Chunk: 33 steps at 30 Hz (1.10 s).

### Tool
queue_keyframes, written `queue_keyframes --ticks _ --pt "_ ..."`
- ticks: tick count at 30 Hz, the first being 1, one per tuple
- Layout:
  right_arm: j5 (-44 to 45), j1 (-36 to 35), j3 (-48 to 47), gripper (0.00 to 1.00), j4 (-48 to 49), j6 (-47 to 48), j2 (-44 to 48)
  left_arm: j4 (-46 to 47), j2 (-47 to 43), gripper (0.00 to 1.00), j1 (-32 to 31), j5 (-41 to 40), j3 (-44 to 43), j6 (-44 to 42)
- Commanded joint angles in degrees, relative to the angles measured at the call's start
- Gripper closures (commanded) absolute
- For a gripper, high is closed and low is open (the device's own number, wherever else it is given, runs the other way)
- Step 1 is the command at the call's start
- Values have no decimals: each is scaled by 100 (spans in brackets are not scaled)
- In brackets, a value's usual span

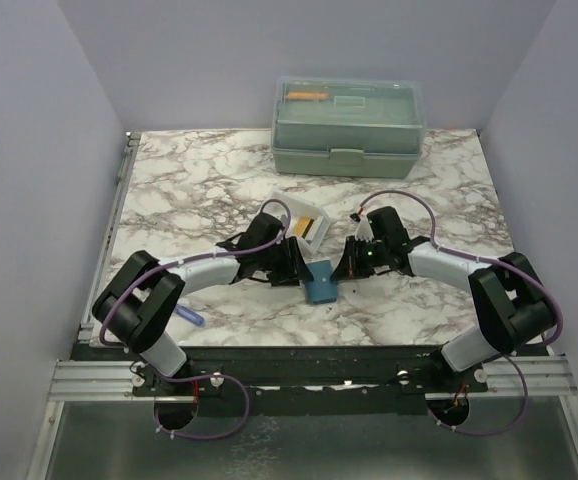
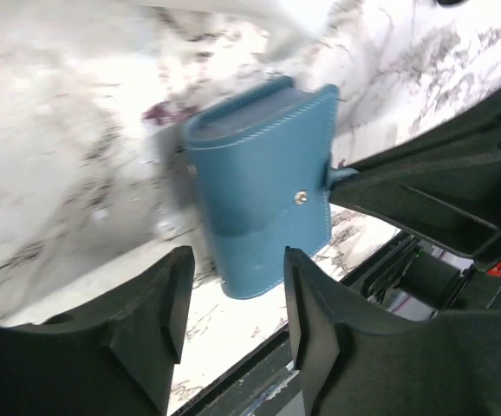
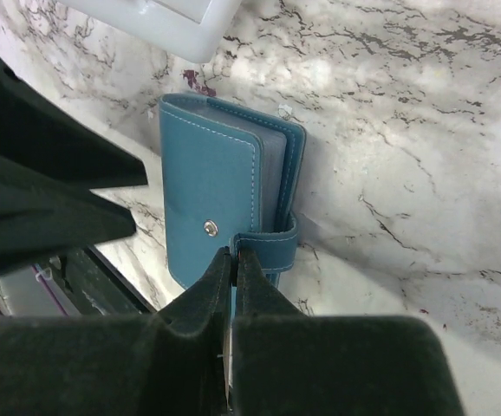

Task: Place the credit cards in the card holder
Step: Close the card holder at the center of the board.

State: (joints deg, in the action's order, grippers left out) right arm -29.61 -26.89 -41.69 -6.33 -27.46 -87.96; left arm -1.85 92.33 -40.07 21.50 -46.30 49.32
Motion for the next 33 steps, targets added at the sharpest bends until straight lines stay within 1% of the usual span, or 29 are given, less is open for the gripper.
queue_keyframes --ticks 1,3,6,8,11,13,15,18,20,23,27,33 --pt "-221 -8 129 100 -164 -23 64 -76 -383 43 324 65 409 431" --pt "-228 -9 160 100 -122 -43 93 90 -383 38 367 137 524 587" --pt "-361 -9 204 100 30 -104 90 733 -183 33 378 382 651 790" --pt "-495 -9 205 100 140 -141 70 941 47 32 349 423 595 794" --pt "-679 -9 216 100 317 -276 118 973 383 32 317 464 464 718" --pt "-728 -9 221 100 379 -366 159 1059 457 35 263 456 469 724" --pt "-775 -9 207 100 424 -435 155 1081 478 42 180 385 466 714" --pt "-862 -16 212 100 517 -563 99 1081 495 56 97 295 454 674" --pt "-863 -18 215 100 560 -650 62 1082 500 61 52 256 450 644" --pt "-822 -25 205 100 644 -795 -6 1027 505 64 -26 150 390 562" --pt "-752 -63 207 100 676 -1010 -90 915 467 64 -103 7 349 506" --pt "-673 -168 252 100 792 -1042 -276 919 428 66 -145 -31 307 495"
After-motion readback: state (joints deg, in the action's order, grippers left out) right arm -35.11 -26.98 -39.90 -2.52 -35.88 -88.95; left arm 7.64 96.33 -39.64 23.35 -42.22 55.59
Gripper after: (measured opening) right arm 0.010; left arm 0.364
